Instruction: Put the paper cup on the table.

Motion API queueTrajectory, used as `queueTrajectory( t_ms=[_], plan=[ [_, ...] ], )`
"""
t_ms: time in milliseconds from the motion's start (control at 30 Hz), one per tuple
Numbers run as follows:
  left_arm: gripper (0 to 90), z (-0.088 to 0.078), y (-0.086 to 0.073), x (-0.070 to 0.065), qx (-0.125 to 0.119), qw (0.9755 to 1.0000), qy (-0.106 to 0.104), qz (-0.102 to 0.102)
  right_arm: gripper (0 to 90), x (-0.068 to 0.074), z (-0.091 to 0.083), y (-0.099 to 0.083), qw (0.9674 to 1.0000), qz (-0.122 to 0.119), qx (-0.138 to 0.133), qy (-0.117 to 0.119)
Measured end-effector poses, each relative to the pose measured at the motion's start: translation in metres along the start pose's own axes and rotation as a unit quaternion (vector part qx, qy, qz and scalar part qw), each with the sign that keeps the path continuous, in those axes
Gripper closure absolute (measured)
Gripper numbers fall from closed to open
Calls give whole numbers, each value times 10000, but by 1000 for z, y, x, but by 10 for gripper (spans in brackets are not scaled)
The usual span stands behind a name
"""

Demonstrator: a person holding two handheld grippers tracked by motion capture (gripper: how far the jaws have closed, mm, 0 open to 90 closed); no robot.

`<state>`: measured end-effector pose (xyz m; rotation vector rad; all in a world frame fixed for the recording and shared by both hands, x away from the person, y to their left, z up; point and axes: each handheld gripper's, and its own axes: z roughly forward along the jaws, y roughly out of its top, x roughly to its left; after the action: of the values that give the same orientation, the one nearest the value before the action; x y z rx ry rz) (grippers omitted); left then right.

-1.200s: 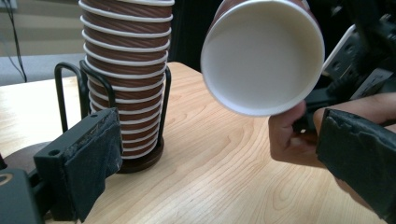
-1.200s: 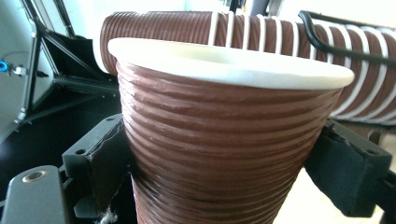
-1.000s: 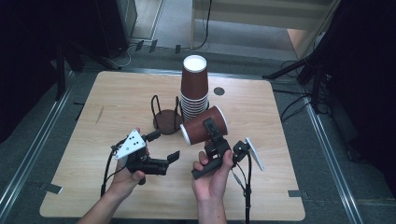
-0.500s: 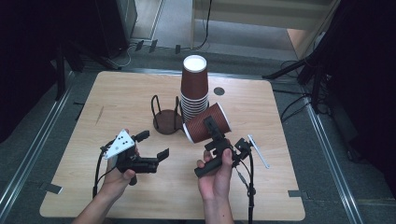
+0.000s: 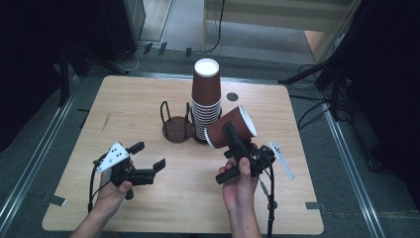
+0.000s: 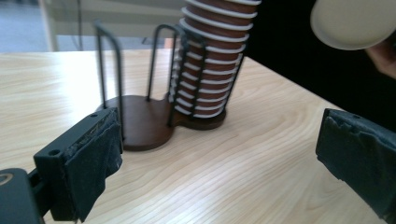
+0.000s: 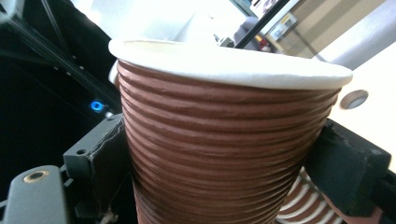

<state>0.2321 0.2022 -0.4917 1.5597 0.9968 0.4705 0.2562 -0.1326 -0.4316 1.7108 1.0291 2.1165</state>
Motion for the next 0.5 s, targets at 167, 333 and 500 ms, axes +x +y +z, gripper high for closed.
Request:
queueTrajectory(
  t_ms=[167,333,500],
  plan=[
    [74,-4,-6,10,-99,9988,455,-166,131,-6,-1,3,9995,-294,4,-139],
    [98,-10,-11,20,63,9967,812,-64,131,-9,-1,6,9983,-528,-64,-247],
    [96,-11,-15,25,412,9944,974,28,130,-12,0,8,9957,-846,-99,-369]
  ],
)
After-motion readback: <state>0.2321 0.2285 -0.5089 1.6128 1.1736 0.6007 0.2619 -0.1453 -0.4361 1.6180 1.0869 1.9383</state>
